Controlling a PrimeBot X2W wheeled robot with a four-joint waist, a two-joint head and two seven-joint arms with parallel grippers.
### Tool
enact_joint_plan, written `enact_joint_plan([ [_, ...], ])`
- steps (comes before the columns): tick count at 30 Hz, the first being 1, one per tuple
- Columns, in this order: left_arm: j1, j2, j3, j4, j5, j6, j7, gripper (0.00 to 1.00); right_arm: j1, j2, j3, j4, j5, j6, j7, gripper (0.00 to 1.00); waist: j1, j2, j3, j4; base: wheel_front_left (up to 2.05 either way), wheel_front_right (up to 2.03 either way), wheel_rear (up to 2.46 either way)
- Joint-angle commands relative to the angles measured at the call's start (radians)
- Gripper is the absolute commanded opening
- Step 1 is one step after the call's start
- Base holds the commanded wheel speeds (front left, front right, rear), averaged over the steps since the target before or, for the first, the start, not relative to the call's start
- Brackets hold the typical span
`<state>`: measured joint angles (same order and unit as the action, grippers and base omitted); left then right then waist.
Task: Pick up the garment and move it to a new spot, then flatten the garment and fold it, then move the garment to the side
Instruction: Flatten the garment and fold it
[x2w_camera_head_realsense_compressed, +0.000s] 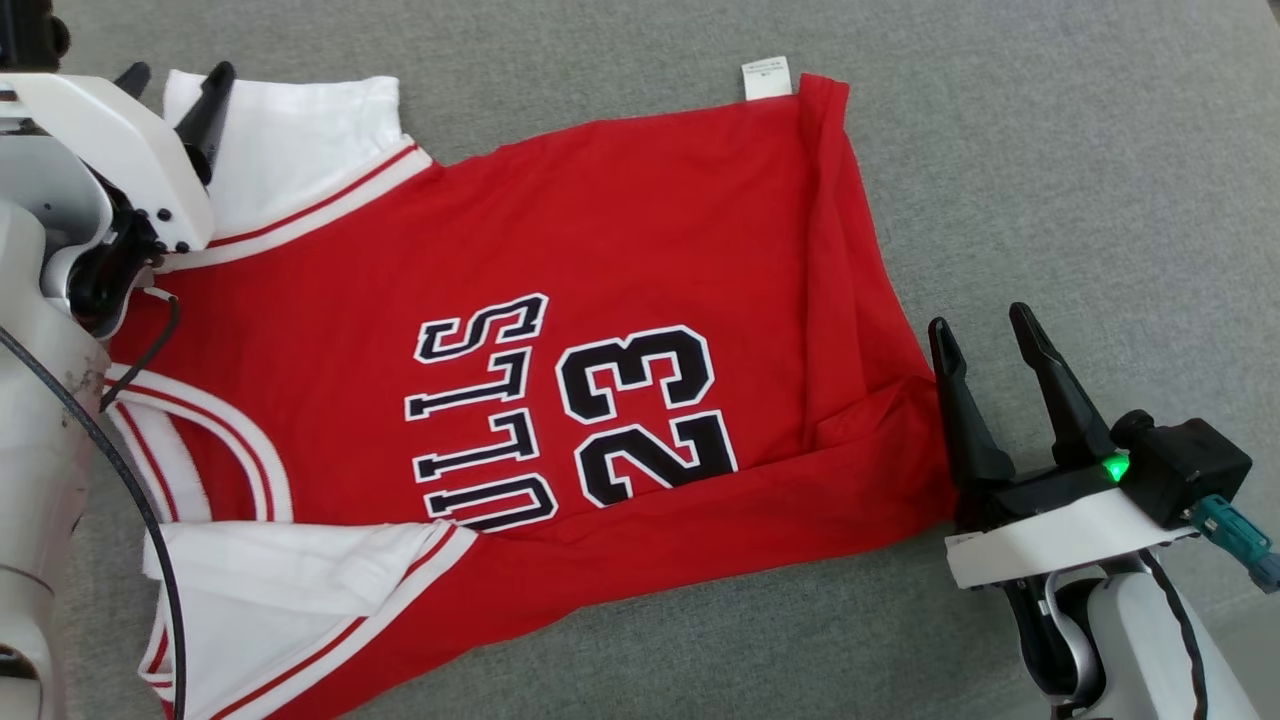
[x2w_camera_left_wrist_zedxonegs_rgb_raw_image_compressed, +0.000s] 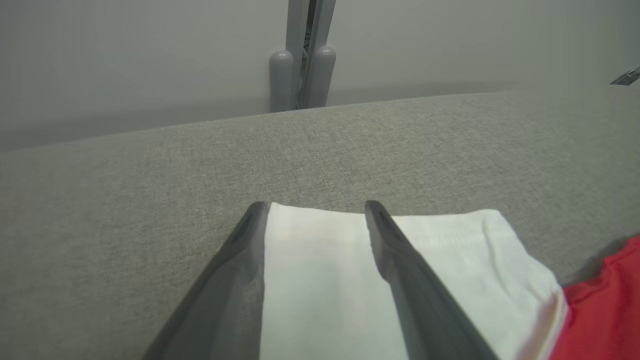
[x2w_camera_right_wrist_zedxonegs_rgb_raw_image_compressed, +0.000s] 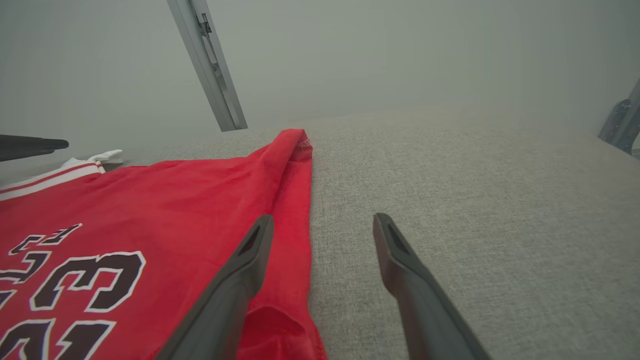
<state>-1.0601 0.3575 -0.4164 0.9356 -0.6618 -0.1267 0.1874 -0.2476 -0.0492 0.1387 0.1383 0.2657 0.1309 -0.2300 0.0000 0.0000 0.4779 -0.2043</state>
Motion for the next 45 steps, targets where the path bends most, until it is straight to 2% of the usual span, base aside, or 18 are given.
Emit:
enact_joint_plan([
  [1,-0.023,0.009,-0.008,0.023,-0.014,-0.005,-0.003,1.0,-0.016,-0.004,0.001,0.002,0.007,0.0,-0.013,1.0,0.0,0.0,0.04,-0.042,0.0,0.0,0.0],
  [6,-0.039,0.029,-0.035,0.086,-0.054,-0.005,0.003,1.0,-0.03,-0.004,-0.008,-0.003,0.008,0.0,-0.022,1.0,0.0,0.0,0.058,-0.059,0.0,0.0,0.0],
  [7,-0.037,0.028,-0.041,0.099,-0.06,-0.004,0.005,0.96,-0.035,-0.004,-0.016,-0.006,0.005,0.0,-0.025,1.0,0.0,0.0,0.059,-0.058,0.0,0.0,0.0],
  [8,-0.039,0.032,-0.047,0.112,-0.06,-0.004,-0.003,0.55,-0.041,-0.004,-0.023,-0.01,0.0,0.0,-0.026,1.0,0.0,0.0,0.06,-0.056,0.0,0.0,0.0],
  [9,-0.038,0.03,-0.053,0.118,-0.066,-0.004,-0.007,0.31,-0.048,-0.004,-0.028,-0.016,-0.006,0.0,-0.027,1.0,0.0,0.0,0.061,-0.054,0.0,0.0,0.0],
  [10,-0.038,0.025,-0.063,0.125,-0.07,-0.004,-0.005,0.0,-0.055,-0.004,-0.034,-0.019,-0.011,0.0,-0.028,1.0,0.0,0.0,0.061,-0.051,0.0,0.0,0.0],
  [16,-0.055,0.017,-0.102,0.155,-0.083,-0.004,-0.05,0.0,-0.154,-0.028,-0.062,-0.038,-0.005,0.0,-0.013,1.0,0.0,0.0,0.06,-0.03,0.0,0.0,0.0],
  [21,-0.078,-0.003,-0.14,0.155,-0.074,-0.004,-0.095,0.0,-0.276,-0.082,-0.06,-0.001,0.033,0.0,0.019,1.0,0.0,0.0,0.059,-0.002,0.0,0.0,0.0],
  [24,-0.1,-0.032,-0.17,0.144,-0.072,-0.004,-0.128,0.0,-0.375,-0.137,-0.035,0.072,0.07,0.0,0.068,1.0,0.0,0.0,0.056,0.038,0.0,0.0,0.0],
  [29,-0.119,-0.067,-0.224,0.119,-0.08,-0.004,-0.176,0.0,-0.511,-0.213,0.095,0.225,0.137,0.0,0.136,1.0,0.0,0.0,0.061,0.109,0.0,0.0,0.0],
  [34,-0.127,-0.083,-0.276,0.098,-0.097,-0.004,-0.227,0.0,-0.588,-0.246,0.236,0.384,0.213,0.0,0.189,1.0,0.0,0.0,0.067,0.156,0.0,0.0,0.0],
  [37,-0.136,-0.08,-0.303,0.09,-0.104,-0.004,-0.262,0.0,-0.614,-0.259,0.284,0.459,0.251,0.0,0.208,1.0,0.0,0.0,0.069,0.17,0.0,0.0,0.0],
  [38,-0.138,-0.08,-0.311,0.089,-0.108,-0.004,-0.272,0.0,-0.623,-0.259,0.294,0.482,0.266,0.0,0.209,0.49,0.0,0.0,0.068,0.173,0.0,0.0,0.0],
  [39,-0.14,-0.078,-0.319,0.087,-0.11,-0.004,-0.281,0.0,-0.631,-0.26,0.297,0.503,0.276,0.0,0.209,0.14,0.0,0.0,0.066,0.175,0.0,0.0,0.0],
  [40,-0.142,-0.075,-0.327,0.085,-0.115,-0.004,-0.287,0.0,-0.637,-0.26,0.304,0.519,0.286,0.0,0.21,0.0,0.0,0.0,0.065,0.177,0.0,0.0,0.0],
  [45,-0.142,-0.059,-0.362,0.061,-0.132,-0.004,-0.334,0.0,-0.659,-0.274,0.329,0.557,0.336,0.0,0.179,0.0,0.0,0.0,0.049,0.183,0.0,0.0,0.0],
])
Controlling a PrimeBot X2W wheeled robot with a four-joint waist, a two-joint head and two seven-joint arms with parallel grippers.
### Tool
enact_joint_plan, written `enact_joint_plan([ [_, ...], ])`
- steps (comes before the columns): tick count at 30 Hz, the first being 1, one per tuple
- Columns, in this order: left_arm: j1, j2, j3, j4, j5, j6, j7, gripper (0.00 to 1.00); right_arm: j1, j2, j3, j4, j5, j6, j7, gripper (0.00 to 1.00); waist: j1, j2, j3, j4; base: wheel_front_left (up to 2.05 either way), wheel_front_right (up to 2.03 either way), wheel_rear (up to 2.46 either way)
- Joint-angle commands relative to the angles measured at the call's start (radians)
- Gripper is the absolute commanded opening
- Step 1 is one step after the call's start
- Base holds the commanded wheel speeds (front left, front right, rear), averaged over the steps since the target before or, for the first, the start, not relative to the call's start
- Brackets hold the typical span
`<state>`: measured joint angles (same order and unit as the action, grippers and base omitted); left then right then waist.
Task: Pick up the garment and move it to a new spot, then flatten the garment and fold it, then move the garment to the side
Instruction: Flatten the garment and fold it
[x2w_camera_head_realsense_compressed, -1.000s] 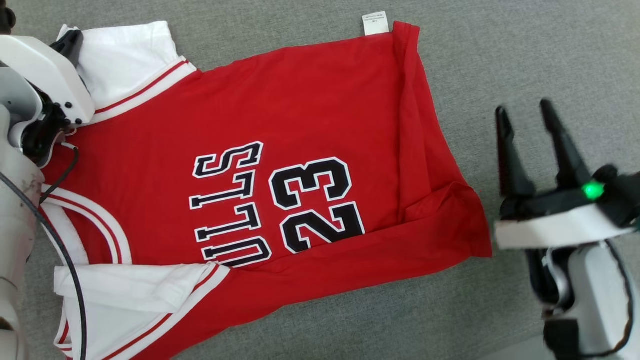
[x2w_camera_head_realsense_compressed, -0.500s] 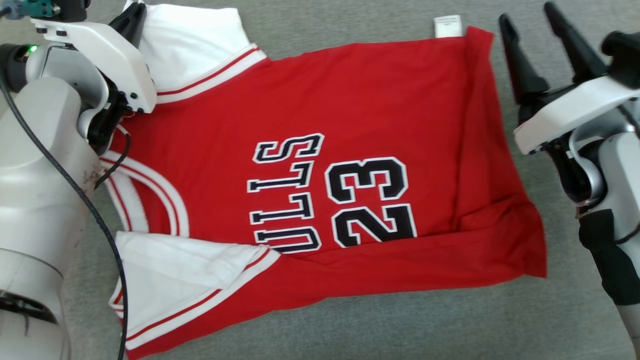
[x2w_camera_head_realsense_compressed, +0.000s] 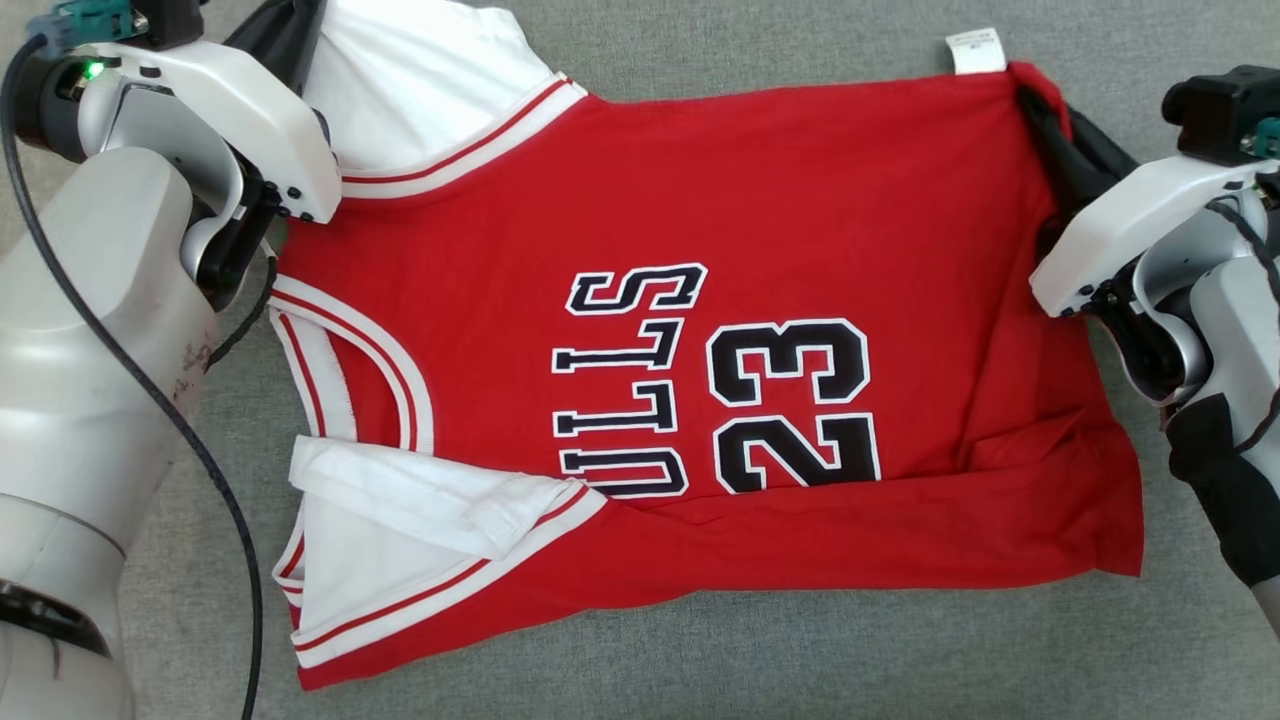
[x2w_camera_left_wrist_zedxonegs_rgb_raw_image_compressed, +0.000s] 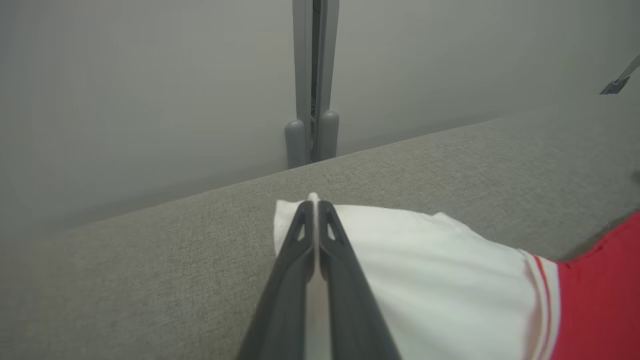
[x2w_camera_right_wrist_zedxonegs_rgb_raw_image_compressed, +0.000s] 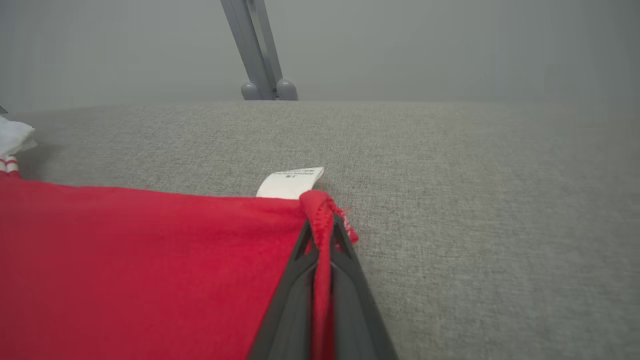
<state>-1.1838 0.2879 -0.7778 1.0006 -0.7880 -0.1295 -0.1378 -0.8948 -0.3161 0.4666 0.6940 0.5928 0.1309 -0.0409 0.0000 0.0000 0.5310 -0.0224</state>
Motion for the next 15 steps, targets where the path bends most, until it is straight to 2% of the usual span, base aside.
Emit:
enact_joint_plan([
  [1,-0.017,0.014,-0.008,-0.009,-0.007,-0.001,-0.019,0.0,-0.013,-0.011,0.004,0.001,0.018,0.0,-0.021,0.0,0.0,0.0,-0.01,0.001,0.0,0.0,0.0],
  [7,0.033,0.045,-0.024,-0.077,-0.03,-0.001,-0.088,0.0,0.018,-0.048,0.026,-0.066,0.075,0.0,-0.069,0.0,0.0,0.0,-0.059,0.009,0.0,0.0,0.0],
  [11,0.102,0.073,-0.011,-0.169,-0.047,-0.001,-0.111,0.0,0.074,-0.101,0.046,-0.148,0.103,0.0,-0.075,0.0,0.0,0.0,-0.089,0.019,0.0,0.0,0.0],
  [15,0.207,0.121,0.009,-0.32,-0.037,0.039,-0.124,0.0,0.148,-0.163,0.059,-0.237,0.08,0.0,-0.088,0.0,0.0,0.0,-0.107,0.033,0.0,0.0,0.0],
])
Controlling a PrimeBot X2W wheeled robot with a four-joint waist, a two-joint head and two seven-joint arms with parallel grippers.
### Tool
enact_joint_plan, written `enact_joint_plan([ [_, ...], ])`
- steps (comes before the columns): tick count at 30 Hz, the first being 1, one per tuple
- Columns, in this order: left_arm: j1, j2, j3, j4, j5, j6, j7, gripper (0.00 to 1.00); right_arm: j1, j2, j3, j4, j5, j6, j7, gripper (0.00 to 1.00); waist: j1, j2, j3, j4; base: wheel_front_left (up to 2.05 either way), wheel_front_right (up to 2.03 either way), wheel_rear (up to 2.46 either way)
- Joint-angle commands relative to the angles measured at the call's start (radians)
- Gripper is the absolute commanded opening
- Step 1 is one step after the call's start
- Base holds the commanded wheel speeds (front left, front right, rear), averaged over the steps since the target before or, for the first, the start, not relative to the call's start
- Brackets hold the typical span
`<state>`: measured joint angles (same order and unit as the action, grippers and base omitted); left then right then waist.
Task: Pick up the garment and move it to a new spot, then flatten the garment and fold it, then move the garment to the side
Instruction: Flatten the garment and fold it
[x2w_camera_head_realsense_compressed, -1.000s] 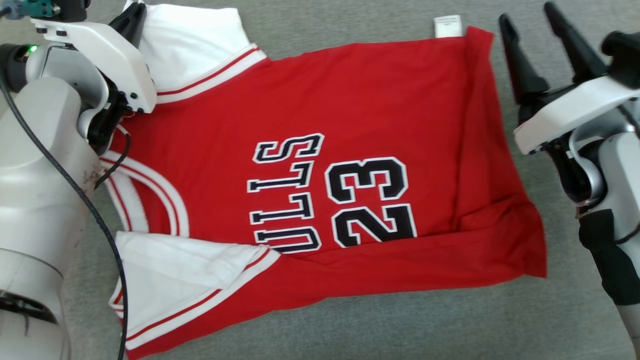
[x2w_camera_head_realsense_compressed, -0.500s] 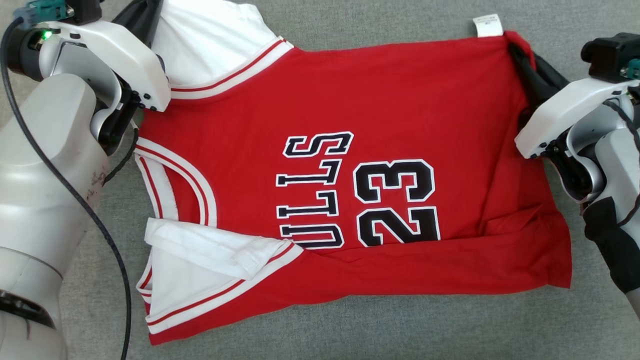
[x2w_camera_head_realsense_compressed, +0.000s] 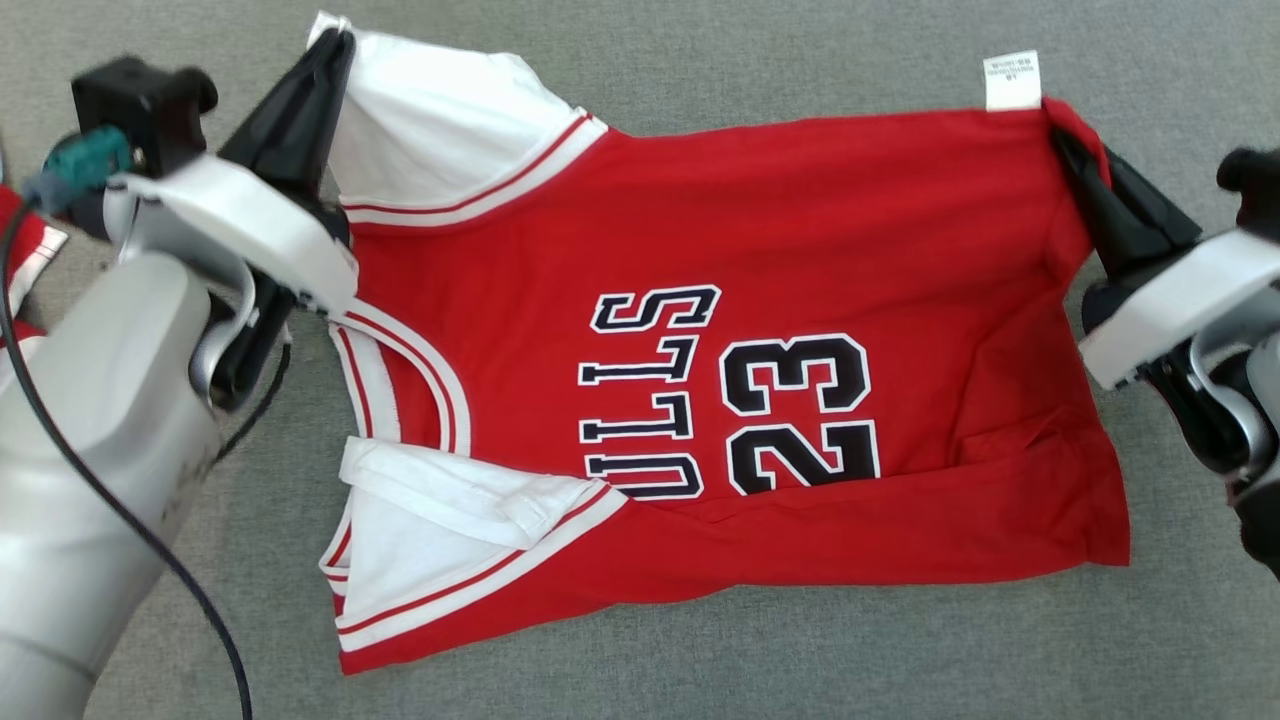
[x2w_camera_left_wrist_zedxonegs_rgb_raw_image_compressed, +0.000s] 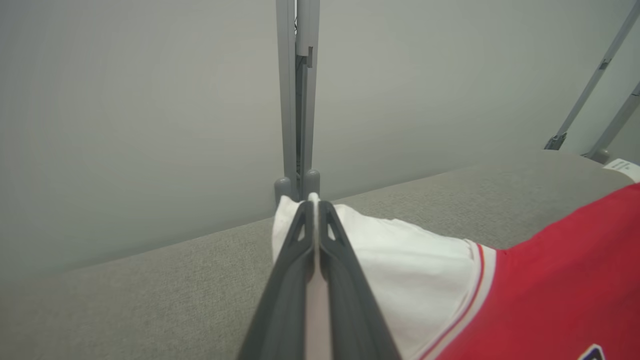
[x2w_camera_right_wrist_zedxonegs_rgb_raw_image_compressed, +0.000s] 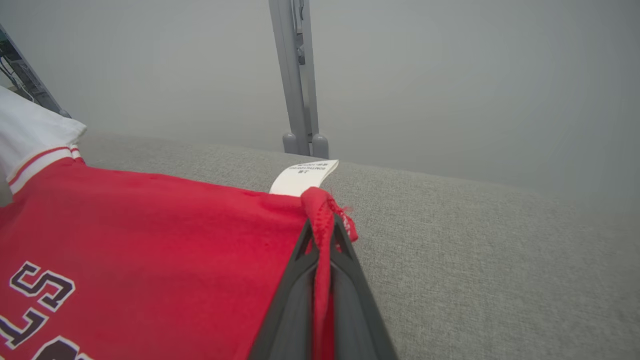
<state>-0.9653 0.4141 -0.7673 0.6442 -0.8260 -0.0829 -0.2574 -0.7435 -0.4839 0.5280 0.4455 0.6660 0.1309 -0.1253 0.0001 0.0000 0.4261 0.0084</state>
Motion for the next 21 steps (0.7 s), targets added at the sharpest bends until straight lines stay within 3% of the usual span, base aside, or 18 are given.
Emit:
enact_joint_plan([
  [1,0.054,0.024,0.011,-0.067,0.008,0.027,-0.007,0.0,0.033,-0.027,0.003,-0.018,-0.041,0.0,-0.014,0.0,-0.0001,0.0,-0.009,0.008,0.0,0.0,0.0],
  [4,0.133,0.06,0.024,-0.182,0.007,0.07,-0.007,0.0,0.07,-0.042,-0.006,-0.04,-0.085,0.0,-0.023,0.0,-0.0001,0.0,-0.018,0.013,0.0,0.0,0.0],
  [14,0.559,0.244,0.045,-0.713,-0.052,0.344,0.064,0.0,0.251,-0.034,-0.093,-0.072,-0.319,0.0,-0.066,0.0,-0.0001,0.0,-0.061,0.029,0.0,0.0,0.0],
  [21,0.72,0.29,0.024,-0.931,-0.105,0.438,0.12,0.0,0.356,0.014,-0.195,-0.098,-0.51,0.0,-0.116,0.0,-0.0001,0.0,-0.079,0.037,0.0,0.0,0.0],
])
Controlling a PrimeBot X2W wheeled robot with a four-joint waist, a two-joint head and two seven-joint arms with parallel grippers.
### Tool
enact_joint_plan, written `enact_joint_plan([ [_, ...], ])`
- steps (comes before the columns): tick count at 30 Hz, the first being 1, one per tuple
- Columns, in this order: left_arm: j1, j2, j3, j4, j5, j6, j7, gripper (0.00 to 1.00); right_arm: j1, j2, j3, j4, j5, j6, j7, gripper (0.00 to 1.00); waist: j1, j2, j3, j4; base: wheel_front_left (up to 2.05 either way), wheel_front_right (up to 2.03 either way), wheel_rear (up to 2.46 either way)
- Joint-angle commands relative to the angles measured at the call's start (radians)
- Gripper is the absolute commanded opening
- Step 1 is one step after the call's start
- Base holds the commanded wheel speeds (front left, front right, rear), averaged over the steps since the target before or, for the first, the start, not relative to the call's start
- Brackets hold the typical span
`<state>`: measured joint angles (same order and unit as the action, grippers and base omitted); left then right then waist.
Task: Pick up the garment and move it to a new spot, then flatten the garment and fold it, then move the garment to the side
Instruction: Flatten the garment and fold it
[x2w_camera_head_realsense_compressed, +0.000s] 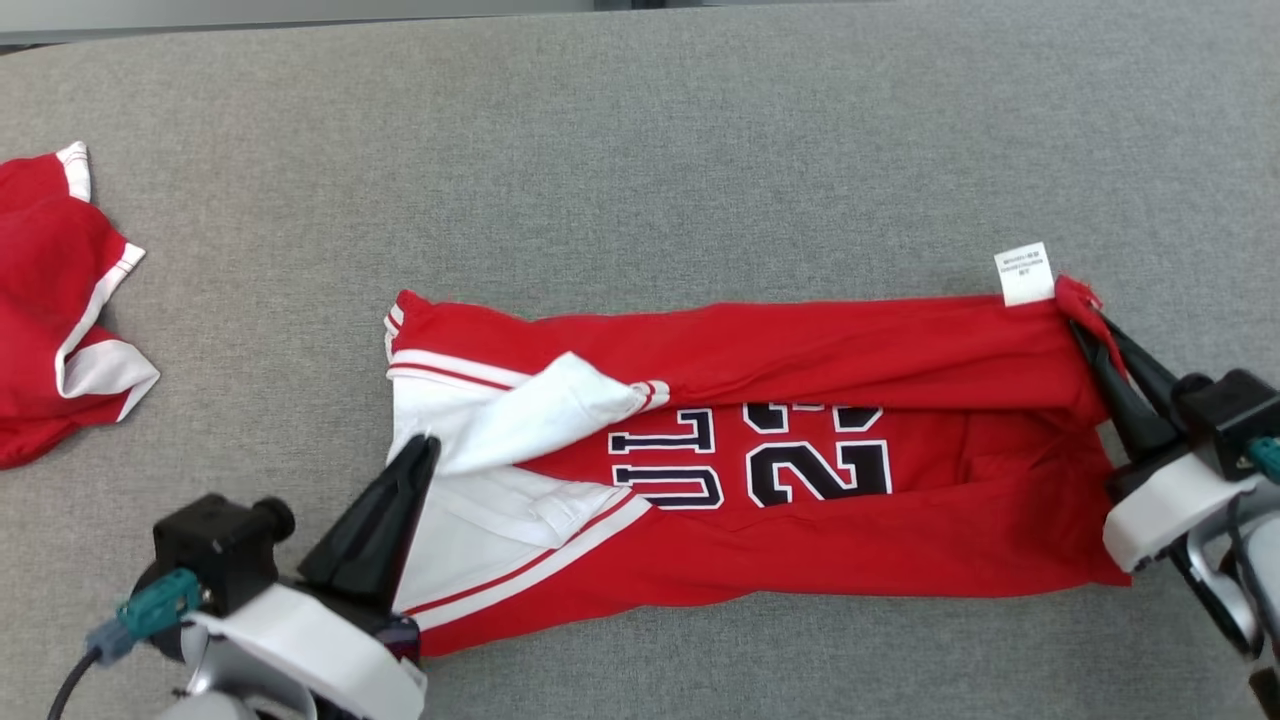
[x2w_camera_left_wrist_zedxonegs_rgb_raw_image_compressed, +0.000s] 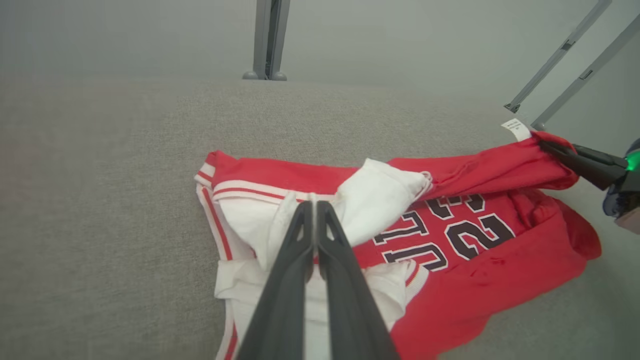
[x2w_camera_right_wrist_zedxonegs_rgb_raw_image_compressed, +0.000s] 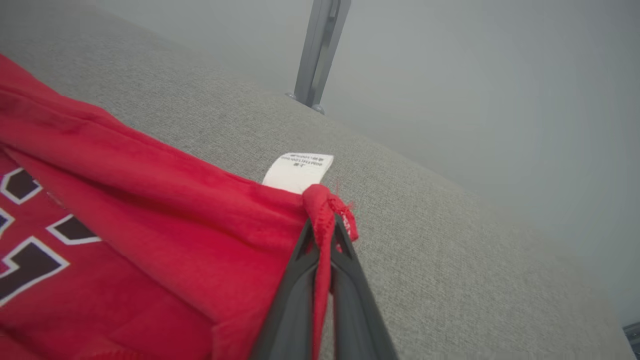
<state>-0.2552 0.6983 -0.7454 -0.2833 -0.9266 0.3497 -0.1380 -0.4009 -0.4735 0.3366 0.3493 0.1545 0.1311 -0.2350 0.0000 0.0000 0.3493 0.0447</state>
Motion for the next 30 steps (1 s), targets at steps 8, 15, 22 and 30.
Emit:
enact_joint_plan([
  [8,0.103,-0.001,-0.015,-0.031,-0.071,0.023,0.025,0.0,0.148,0.091,-0.096,-0.017,-0.048,0.0,-0.025,0.47,0.0,0.0,-0.016,0.008,0.0,0.0,0.0],
  [15,0.108,-0.034,-0.002,0.042,-0.094,0.016,-0.006,1.0,0.254,0.162,-0.168,-0.076,0.037,0.0,-0.031,1.0,0.0,0.0,-0.035,0.007,0.0,0.0,0.0],
  [22,0.085,-0.051,0.064,0.061,-0.057,0.026,-0.092,1.0,0.333,0.247,-0.26,-0.218,0.11,0.0,-0.031,1.0,0.0,0.0,-0.061,-0.013,0.0,0.0,0.0],
  [30,0.002,-0.134,0.212,0.074,0.108,0.043,-0.128,1.0,0.305,0.348,-0.38,-0.325,0.112,0.0,-0.031,1.0,0.0,0.0,-0.096,-0.037,0.0,0.0,0.0],
])
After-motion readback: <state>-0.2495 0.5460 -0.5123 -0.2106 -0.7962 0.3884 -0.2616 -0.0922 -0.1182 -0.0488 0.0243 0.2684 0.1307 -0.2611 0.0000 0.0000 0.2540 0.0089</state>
